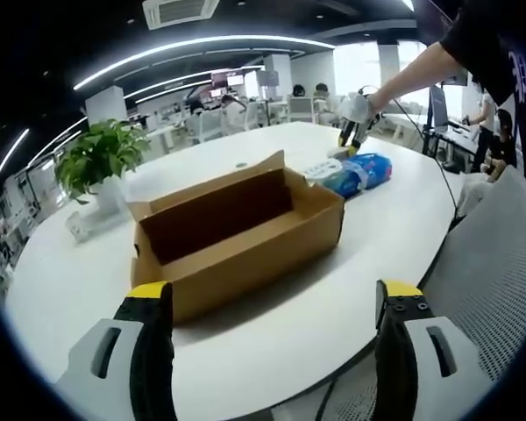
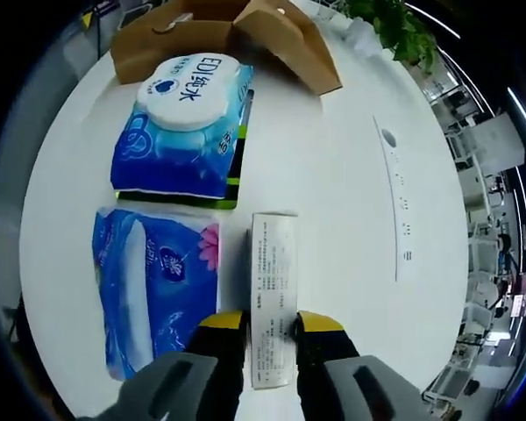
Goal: Operate the shoe box by opening the lid, removing the specified soft item, and placing it in the target area until the item is outside and the box remains undamaged.
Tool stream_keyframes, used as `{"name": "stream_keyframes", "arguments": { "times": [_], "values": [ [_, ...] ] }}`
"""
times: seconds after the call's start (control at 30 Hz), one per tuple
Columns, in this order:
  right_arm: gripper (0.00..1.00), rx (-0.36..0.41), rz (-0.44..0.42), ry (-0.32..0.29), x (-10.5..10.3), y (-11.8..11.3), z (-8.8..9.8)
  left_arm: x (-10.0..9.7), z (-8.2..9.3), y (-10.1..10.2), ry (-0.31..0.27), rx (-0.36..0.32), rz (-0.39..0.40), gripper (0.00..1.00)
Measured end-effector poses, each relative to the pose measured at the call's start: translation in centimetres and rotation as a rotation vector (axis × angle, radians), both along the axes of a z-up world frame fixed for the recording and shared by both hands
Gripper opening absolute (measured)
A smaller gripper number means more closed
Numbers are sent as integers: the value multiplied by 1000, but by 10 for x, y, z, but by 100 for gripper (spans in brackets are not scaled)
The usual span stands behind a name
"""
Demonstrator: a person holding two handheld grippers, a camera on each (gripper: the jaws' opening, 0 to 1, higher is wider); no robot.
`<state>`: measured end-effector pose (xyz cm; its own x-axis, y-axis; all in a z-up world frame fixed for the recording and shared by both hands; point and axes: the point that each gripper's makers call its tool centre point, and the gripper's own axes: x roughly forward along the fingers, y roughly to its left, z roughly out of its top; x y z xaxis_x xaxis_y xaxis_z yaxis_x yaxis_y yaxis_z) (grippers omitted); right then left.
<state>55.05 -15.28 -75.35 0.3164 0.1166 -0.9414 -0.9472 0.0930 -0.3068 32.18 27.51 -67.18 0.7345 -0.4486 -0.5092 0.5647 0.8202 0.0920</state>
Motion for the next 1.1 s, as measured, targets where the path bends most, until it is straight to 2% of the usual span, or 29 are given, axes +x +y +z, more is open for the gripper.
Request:
{"name": "stream_keyframes", "arguments": {
  "times": [0.3,0.57,0.87,1.1],
  "values": [
    [23,-10,-15,-3,0,-3,2,0,1,0,-4,0,3,95],
    [35,24,-67,-17,1,-5,12,1,3,0,-14,-6,5,96],
    [49,143,-148,1,-2,16,29,2,7,2,-28,-26,17,97],
    [60,274,-136,0,-7,53,55,3,10,3,-38,-41,26,99]
  ]
}}
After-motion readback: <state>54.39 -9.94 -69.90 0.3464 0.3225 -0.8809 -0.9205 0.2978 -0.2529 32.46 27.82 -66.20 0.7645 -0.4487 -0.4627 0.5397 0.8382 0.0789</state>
